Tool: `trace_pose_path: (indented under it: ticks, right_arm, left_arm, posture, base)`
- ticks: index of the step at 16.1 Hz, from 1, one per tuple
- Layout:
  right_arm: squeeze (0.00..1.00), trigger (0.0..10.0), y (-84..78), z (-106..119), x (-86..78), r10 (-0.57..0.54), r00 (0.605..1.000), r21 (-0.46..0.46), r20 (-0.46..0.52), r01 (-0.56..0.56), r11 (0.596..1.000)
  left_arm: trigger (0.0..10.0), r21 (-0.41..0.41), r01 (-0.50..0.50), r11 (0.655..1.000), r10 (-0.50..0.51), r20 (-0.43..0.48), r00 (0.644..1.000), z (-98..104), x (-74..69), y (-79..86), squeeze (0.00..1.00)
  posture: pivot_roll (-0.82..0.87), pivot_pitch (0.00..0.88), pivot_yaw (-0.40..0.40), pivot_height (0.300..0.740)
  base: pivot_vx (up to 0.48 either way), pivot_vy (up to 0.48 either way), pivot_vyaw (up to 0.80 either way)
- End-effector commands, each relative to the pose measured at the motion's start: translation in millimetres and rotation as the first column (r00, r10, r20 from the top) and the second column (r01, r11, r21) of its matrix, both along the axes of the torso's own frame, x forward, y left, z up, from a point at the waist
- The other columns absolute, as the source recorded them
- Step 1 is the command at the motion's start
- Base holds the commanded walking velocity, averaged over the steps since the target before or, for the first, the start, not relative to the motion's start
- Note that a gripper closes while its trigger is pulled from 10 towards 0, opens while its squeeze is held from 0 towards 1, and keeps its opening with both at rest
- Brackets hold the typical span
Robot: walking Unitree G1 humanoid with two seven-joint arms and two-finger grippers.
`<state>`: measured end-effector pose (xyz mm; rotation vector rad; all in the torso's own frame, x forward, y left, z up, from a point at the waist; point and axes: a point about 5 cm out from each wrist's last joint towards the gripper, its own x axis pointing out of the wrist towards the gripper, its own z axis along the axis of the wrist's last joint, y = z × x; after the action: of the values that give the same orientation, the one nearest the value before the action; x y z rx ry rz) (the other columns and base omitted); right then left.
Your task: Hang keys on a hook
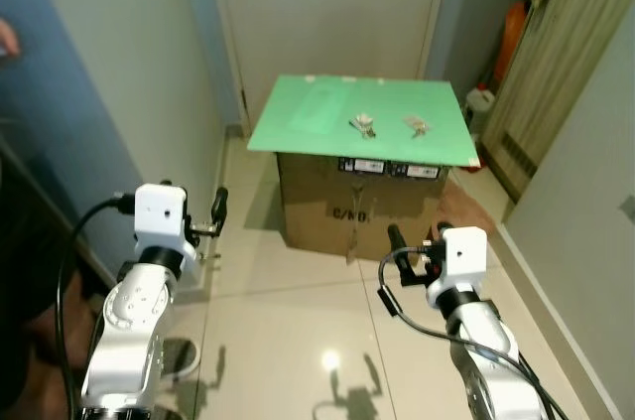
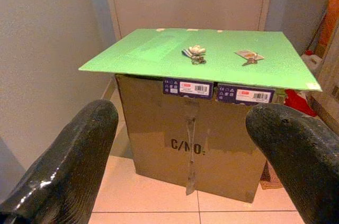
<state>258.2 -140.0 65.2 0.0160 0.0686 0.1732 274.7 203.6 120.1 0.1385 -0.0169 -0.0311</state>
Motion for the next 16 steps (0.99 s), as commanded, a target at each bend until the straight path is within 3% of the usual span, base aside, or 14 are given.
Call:
trace_pose_path:
  ticks: [1,16]
  right_arm:
    - [0.0,10.0,2.6,-1.5,-2.4,0.023,1.0,-0.009,0.004,-0.023,1.0]
    - [0.0,10.0,2.9,-2.4,-7.2,0.048,0.999,-0.024,0.014,-0.048,0.999]
  left_arm:
    - [10.0,0.013,-0.003,1.0,0.003,0.008,1.0,3.1,1.5,1.0,0.0]
    - [10.0,0.037,0.03,0.999,-0.03,0.012,0.999,6.9,7.3,-3.3,0.0]
  posture:
    - [-0.04,0.0,0.07,0.74]
    - [-0.04,0.0,0.066,0.74]
  base:
    - [0.461,0.0,0.0]
    - [0.458,0.0,0.0]
